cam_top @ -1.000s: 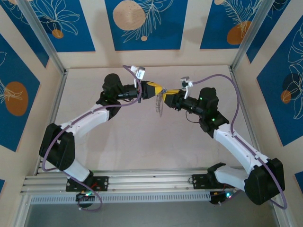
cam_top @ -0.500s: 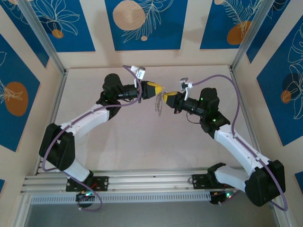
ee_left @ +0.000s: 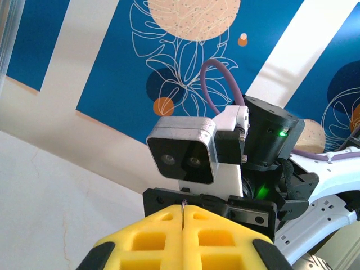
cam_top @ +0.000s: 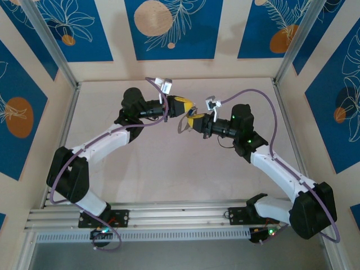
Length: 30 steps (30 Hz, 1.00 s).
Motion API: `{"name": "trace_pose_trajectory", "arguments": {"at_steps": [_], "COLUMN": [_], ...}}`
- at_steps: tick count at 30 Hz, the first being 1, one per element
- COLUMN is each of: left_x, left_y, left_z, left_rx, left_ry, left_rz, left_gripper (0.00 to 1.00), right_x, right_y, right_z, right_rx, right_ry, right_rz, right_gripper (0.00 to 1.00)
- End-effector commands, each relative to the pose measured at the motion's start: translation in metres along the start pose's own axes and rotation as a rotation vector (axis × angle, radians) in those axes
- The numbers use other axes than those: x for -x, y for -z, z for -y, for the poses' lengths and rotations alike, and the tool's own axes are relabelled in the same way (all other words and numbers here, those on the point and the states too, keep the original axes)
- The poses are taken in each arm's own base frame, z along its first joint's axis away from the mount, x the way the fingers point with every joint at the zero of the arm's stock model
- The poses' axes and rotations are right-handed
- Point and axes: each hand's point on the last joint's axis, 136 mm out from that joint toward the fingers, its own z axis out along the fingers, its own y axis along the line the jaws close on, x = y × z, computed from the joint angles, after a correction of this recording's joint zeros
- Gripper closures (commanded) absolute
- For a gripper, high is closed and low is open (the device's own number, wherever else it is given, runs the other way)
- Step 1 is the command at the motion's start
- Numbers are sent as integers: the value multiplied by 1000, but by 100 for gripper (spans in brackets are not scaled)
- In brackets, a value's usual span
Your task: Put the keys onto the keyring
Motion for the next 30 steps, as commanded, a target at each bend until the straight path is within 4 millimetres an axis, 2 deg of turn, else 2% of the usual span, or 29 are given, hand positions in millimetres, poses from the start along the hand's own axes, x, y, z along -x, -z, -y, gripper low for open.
{"name": "trace_pose_trajectory", "arguments": {"at_steps": [1,3,4,8,12,20,30], "left_x": [21,21,21,22,23,22,21], "left_y": [-2,-2,-2,-2,-2,-2,-4], "left_z": [21,21,21,22,22,25,25], "left_rx": [-42,-42,-42,-44,-46,-51,-53], "left_ry": [-75,-75,-74,-76,-78,-76,-74], "left_rz": [47,47,46,47,47,44,41], "left_gripper": [100,100,100,100,100,100,100], "right_x": [6,3,1,2,9,38,55], "right_y": [2,8,11,33,49,57,46], "right_z": [-13,-10,-8,-3,-7,-8,-15], "right_rx": [33,8,-7,-64,-86,-157,-122], "right_ry": [37,38,37,27,37,76,103], "right_rz": [-9,-17,-17,27,75,188,206], "right_gripper": [100,100,97,69,57,48,47]}}
